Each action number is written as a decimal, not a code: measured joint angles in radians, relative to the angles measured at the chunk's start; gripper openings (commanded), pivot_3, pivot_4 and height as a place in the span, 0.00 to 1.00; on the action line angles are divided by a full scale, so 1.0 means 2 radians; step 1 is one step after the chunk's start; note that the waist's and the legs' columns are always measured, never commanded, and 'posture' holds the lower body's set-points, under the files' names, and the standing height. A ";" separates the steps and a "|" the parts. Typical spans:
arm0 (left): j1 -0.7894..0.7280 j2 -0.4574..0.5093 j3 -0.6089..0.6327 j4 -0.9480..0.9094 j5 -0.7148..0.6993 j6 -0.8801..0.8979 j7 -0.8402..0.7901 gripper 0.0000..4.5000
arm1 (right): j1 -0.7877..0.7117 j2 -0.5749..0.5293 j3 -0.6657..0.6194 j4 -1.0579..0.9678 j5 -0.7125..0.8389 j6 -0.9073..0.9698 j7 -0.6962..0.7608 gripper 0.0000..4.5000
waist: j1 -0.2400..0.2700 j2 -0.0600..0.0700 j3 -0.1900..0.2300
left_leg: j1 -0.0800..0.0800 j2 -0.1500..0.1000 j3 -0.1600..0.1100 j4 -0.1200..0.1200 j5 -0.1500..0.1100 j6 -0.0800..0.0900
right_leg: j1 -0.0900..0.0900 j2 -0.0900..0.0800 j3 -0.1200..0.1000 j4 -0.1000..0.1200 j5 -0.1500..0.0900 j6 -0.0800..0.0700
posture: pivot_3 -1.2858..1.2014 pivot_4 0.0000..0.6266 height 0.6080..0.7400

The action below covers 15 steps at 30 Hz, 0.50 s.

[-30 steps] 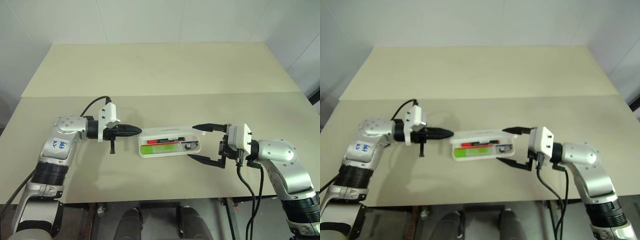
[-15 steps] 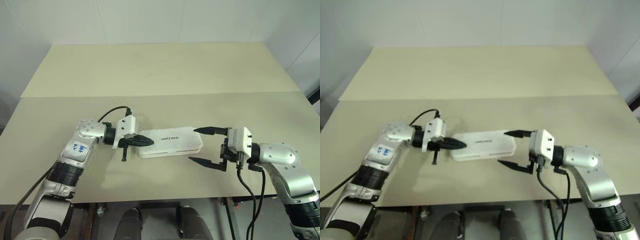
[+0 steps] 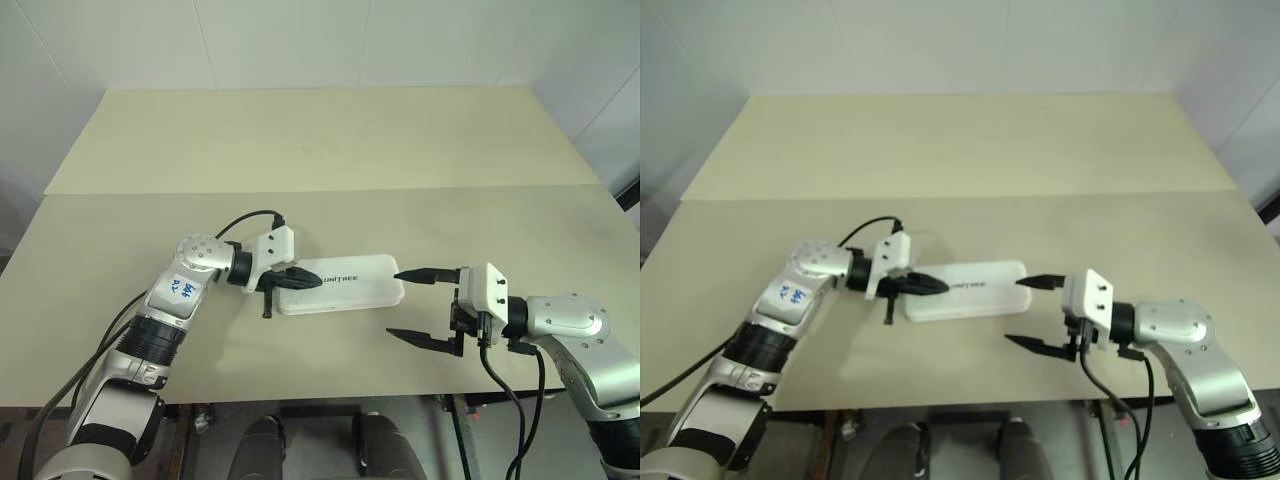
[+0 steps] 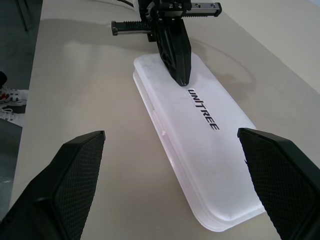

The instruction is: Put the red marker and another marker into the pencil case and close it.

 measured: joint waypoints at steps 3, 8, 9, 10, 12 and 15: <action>0.005 0.001 -0.004 -0.018 0.001 0.015 0.000 0.00 | 0.000 0.000 0.000 -0.003 0.001 0.001 -0.003 1.00 | 0.000 0.000 0.000 | 0.000 0.000 0.000 0.000 0.000 0.000 | 0.000 0.000 0.000 0.000 0.000 0.000 | 0.52 0.24 1.00; 0.021 0.009 -0.007 -0.060 -0.005 0.046 0.000 0.00 | -0.001 0.000 0.000 -0.004 0.002 0.003 -0.007 1.00 | 0.000 0.000 0.000 | 0.000 0.000 0.000 0.000 0.000 0.000 | 0.000 0.000 0.000 0.000 0.000 0.000 | 0.52 0.24 1.00; 0.026 0.015 -0.003 -0.069 -0.010 0.054 0.000 0.00 | -0.001 0.000 0.000 -0.003 0.002 0.003 -0.007 1.00 | -0.001 0.000 0.000 | 0.000 0.000 0.000 0.000 0.000 0.000 | 0.000 0.000 0.000 0.000 0.000 0.000 | 0.52 0.24 1.00; 0.034 0.021 0.004 -0.077 -0.016 0.063 -0.001 0.00 | -0.002 0.000 0.000 -0.003 0.002 0.004 -0.008 1.00 | -0.003 0.000 0.000 | 0.000 0.000 0.000 0.000 0.000 0.000 | 0.000 0.000 0.000 0.000 0.000 0.000 | 0.52 0.24 1.00; 0.045 0.031 0.017 -0.085 -0.029 0.075 -0.001 0.00 | -0.003 0.000 0.000 -0.003 0.002 0.004 -0.008 1.00 | -0.002 0.000 0.000 | 0.000 0.000 0.000 0.000 0.000 0.000 | -0.001 0.000 0.000 0.000 0.000 0.000 | 0.52 0.24 1.00; 0.067 0.046 0.054 -0.101 -0.058 0.085 0.000 0.00 | -0.007 0.000 -0.001 -0.003 0.003 0.005 -0.008 1.00 | -0.001 0.000 0.000 | 0.000 0.000 0.000 0.000 0.000 0.000 | -0.001 0.000 0.000 0.001 0.000 0.000 | 0.52 0.24 1.00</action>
